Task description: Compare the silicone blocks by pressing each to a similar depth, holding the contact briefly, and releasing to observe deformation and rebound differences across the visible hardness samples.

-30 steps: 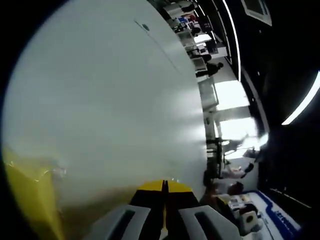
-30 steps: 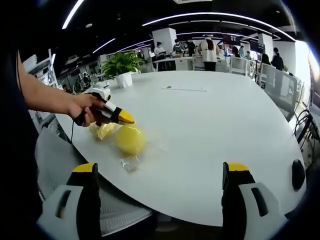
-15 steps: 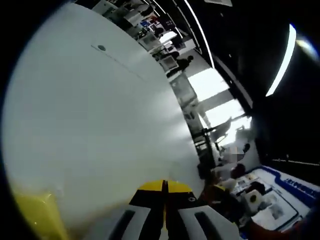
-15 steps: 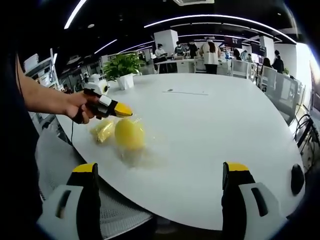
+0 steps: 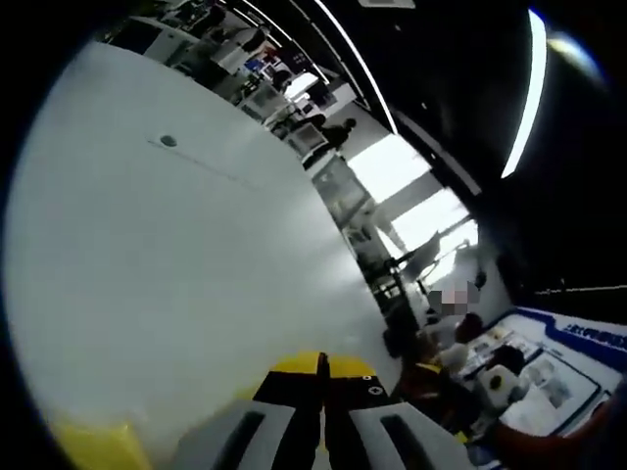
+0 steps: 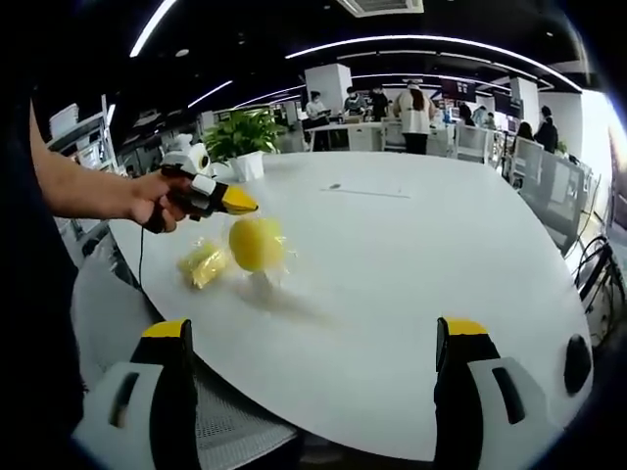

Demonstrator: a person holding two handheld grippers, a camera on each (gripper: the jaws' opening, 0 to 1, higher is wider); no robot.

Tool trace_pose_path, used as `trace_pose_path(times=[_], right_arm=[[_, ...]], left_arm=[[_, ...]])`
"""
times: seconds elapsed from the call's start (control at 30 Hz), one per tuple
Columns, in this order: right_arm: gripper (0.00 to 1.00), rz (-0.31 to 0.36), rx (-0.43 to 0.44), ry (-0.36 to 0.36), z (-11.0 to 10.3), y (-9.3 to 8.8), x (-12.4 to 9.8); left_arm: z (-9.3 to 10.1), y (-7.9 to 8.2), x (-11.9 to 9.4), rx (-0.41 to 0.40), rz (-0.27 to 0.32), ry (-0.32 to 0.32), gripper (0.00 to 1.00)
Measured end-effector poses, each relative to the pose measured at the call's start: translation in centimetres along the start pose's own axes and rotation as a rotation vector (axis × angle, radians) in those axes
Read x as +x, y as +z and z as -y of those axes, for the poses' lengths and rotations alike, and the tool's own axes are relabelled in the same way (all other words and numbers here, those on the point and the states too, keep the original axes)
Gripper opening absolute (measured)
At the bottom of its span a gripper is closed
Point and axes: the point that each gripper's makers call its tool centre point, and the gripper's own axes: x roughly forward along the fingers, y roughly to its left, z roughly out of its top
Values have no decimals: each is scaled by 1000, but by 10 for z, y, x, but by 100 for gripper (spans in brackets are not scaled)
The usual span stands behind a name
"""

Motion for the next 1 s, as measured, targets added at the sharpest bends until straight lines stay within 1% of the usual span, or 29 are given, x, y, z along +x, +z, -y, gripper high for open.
trace_pose_path(times=[0.13,0.2,0.3,0.4,0.47,0.53,0.63,0.7,0.8,0.97,1.0], right_arm=[[96,17,-13,-1,2,10,-1],[96,27,-14,-2,1,15,-2],[96,38,-13,0,1,20,-2],[96,52,-16,3,0,28,-3],[96,66,-13,5,0,34,-4],[96,87,-12,4,0,44,-5],[96,107,-24,4,2,55,-7],[96,121,-36,6,1,63,-8],[96,144,-41,15,1,77,-9],[96,176,-45,32,-1,94,-8],[96,196,-36,43,-3,102,-9]], left_arm=[[4,10,-5,22,20,-6,0],[6,13,-8,37,28,-7,0],[11,17,-12,38,32,-18,0],[21,25,-18,69,49,-35,0],[29,32,-22,105,62,-48,0],[34,38,-25,132,70,-53,0],[46,50,-32,172,92,-67,0],[55,60,-37,204,112,-88,0],[68,69,-43,232,126,-105,0],[95,85,-55,242,169,-151,0],[102,89,-58,251,182,-160,0]])
